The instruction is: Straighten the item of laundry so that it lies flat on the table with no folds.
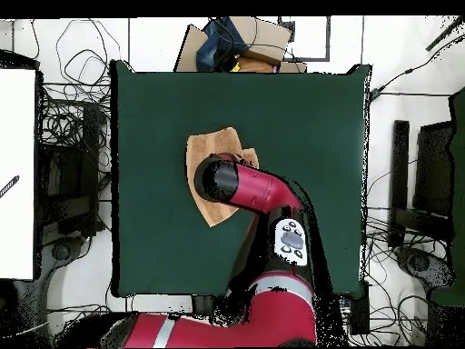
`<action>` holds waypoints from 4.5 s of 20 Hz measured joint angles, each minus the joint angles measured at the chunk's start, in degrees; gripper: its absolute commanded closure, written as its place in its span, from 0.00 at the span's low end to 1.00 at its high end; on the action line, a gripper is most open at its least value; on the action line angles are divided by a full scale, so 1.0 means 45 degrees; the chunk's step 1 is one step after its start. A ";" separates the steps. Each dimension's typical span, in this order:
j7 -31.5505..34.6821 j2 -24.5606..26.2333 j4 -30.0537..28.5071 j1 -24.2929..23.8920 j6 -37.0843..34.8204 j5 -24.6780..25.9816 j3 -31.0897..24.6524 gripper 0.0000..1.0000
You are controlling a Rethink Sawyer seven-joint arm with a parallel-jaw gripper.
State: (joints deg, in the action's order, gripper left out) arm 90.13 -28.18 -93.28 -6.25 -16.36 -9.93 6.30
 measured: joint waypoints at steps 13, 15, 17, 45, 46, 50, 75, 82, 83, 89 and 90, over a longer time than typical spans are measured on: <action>0.0000 -0.0338 -0.0066 0.0810 -0.0124 -0.0135 0.0108 1.00; 0.0000 -0.0347 -0.0066 0.0883 -0.0264 -0.0170 0.0136 1.00; 0.0000 -0.0357 -0.0066 0.0917 -0.0428 -0.0200 0.0163 1.00; 0.0000 -0.1441 -0.0400 0.0203 -0.1828 -0.0476 0.0333 1.00; 0.0000 -0.1391 -0.0396 0.0192 -0.1826 -0.0479 0.0333 1.00; 0.0000 -0.0683 -0.0394 0.0228 -0.1648 -0.0479 0.0334 0.00; 0.0000 0.0641 -0.0385 0.0547 -0.1206 -0.0484 0.0334 0.00; 0.0000 0.0742 -0.0282 0.0548 -0.1209 -0.0484 0.0334 0.00; 0.0000 0.0779 -0.0241 0.0548 -0.1209 -0.0486 0.0334 0.00; 0.0000 0.1234 0.0182 0.0548 -0.1209 -0.0484 0.0333 0.00; 0.0000 0.1284 0.0238 0.0547 -0.1209 -0.0484 0.0333 0.00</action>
State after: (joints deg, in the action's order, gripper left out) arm 90.13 -22.40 -92.21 -3.79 -21.80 -12.10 7.80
